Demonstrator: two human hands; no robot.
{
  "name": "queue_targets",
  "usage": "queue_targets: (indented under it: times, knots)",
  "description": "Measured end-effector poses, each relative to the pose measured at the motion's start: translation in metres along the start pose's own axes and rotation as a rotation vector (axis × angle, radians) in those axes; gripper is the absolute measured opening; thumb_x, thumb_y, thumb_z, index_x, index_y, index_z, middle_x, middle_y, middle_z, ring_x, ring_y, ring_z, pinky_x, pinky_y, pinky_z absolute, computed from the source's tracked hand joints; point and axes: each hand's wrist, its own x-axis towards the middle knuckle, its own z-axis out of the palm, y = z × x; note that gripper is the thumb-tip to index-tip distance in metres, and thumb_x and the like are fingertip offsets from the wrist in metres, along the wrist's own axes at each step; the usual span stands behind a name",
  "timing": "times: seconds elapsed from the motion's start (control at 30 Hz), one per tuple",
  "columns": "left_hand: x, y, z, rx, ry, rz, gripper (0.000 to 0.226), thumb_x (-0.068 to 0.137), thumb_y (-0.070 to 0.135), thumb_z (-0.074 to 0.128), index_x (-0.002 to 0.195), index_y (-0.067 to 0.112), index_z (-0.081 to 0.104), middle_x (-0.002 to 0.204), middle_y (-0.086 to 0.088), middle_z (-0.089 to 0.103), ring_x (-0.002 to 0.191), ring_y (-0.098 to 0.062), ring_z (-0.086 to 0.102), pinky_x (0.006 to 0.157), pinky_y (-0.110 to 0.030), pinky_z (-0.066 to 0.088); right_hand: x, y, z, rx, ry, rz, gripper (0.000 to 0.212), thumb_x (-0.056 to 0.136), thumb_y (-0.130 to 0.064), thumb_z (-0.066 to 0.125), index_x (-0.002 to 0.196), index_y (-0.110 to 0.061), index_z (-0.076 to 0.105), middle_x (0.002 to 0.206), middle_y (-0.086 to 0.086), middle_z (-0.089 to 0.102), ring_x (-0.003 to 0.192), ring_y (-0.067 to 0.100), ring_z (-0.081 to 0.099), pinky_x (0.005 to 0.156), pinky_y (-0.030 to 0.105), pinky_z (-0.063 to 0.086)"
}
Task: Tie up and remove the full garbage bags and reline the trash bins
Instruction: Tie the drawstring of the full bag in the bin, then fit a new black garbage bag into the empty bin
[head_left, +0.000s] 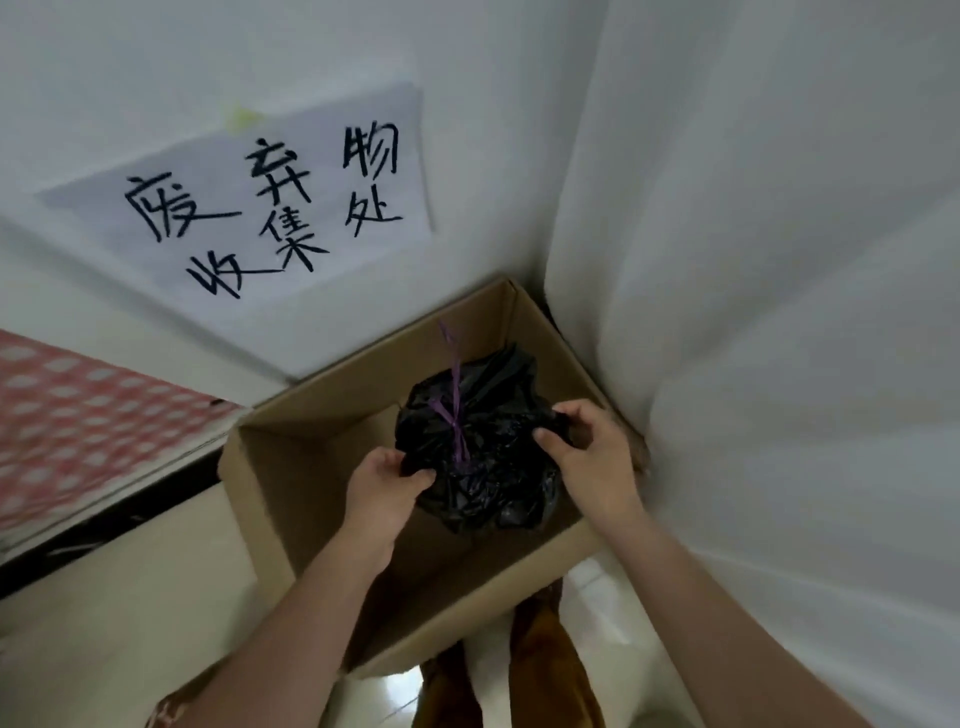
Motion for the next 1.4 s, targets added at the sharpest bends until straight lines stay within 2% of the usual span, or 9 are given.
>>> queue_targets:
  times: [0.17,0.3,0.47,0.57,0.7,0.8,0.97,1.1,1.4]
  knots:
    - [0.09,-0.036,0.037,0.087,0.039,-0.084,0.02,0.083,0.012,0.073,0.093,0.021,0.057,0.103,-0.005,0.065,0.101,-0.027,0.062,0.097,-0.048,0.049,0.081,0.076,0.028,-0.047,-0.106,0.093,0.013,0.087,-0.021,0.071,0.094,-0.025,0.061,0.112,0.002,0.059,0.106,0.015,0.058,0.09,0.028,0.05]
    - [0.148,-0.053,0.056,0.082,0.036,-0.154,0.033,0.081,0.012,0.075,0.11,0.014,0.058,0.11,-0.006,0.065,0.102,-0.024,0.062,0.098,-0.044,0.05,0.133,0.117,0.044,-0.064,-0.152,0.141,0.013,0.086,-0.02,0.071,0.093,-0.025,0.061,0.114,0.003,0.059,0.106,0.016,0.058,0.096,0.04,0.051]
    - [0.196,-0.059,0.077,0.058,0.038,-0.138,0.026,0.081,0.01,0.075,0.098,0.019,0.059,0.11,-0.005,0.065,0.104,-0.022,0.062,0.098,-0.043,0.05,0.178,0.141,0.054,-0.073,-0.158,0.134,0.013,0.086,-0.019,0.071,0.093,-0.026,0.062,0.114,0.003,0.059,0.103,0.012,0.058,0.095,0.034,0.051]
    - [0.218,-0.053,0.088,0.043,0.052,-0.13,0.032,0.082,0.01,0.075,0.108,0.012,0.057,0.116,-0.009,0.063,0.106,-0.025,0.061,0.099,-0.043,0.05,0.201,0.143,0.06,-0.063,-0.146,0.117,0.015,0.087,-0.018,0.07,0.099,-0.025,0.063,0.115,0.002,0.06,0.104,0.014,0.058,0.098,0.038,0.05]
    - [0.224,-0.035,0.094,0.135,0.112,-0.037,0.057,0.084,0.016,0.072,0.133,0.013,0.044,0.137,-0.007,0.049,0.113,-0.022,0.051,0.093,-0.029,0.042,0.217,0.132,0.065,-0.025,-0.101,0.062,0.056,0.091,-0.016,0.065,0.138,-0.037,0.042,0.14,-0.008,0.045,0.127,0.006,0.041,0.105,0.028,0.037]
    - [0.212,-0.028,0.094,0.276,0.096,0.036,0.088,0.082,0.018,0.074,0.151,0.017,0.019,0.152,-0.01,0.029,0.133,-0.025,0.036,0.094,-0.026,0.034,0.203,0.121,0.062,-0.062,-0.105,0.001,0.071,0.093,-0.018,0.062,0.149,-0.038,0.024,0.153,-0.008,0.032,0.139,0.008,0.028,0.111,0.029,0.027]
    - [0.169,-0.033,0.084,0.559,-0.005,0.198,0.106,0.081,0.013,0.073,0.153,0.027,-0.004,0.157,-0.011,0.008,0.141,-0.031,0.025,0.111,-0.04,0.031,0.152,0.12,0.049,-0.188,-0.118,-0.038,0.076,0.095,-0.016,0.06,0.154,-0.034,0.015,0.155,-0.007,0.026,0.143,0.016,0.017,0.114,0.033,0.014]
    - [0.139,-0.04,0.076,0.917,0.014,0.363,0.105,0.082,0.014,0.071,0.151,0.033,-0.006,0.158,-0.011,0.009,0.143,-0.036,0.02,0.114,-0.053,0.029,0.108,0.129,0.041,-0.399,-0.116,-0.091,0.08,0.094,-0.021,0.061,0.154,-0.033,0.009,0.157,0.0,0.023,0.142,0.018,0.014,0.11,0.03,0.01]
    - [0.08,-0.062,0.066,1.355,-0.054,0.628,0.101,0.086,0.019,0.066,0.151,0.031,-0.011,0.16,-0.014,-0.003,0.147,-0.039,0.002,0.118,-0.056,0.013,0.009,0.153,0.025,-0.783,0.005,-0.104,0.078,0.095,-0.03,0.056,0.153,-0.039,0.004,0.16,0.006,0.011,0.144,0.027,0.009,0.117,0.055,0.018]
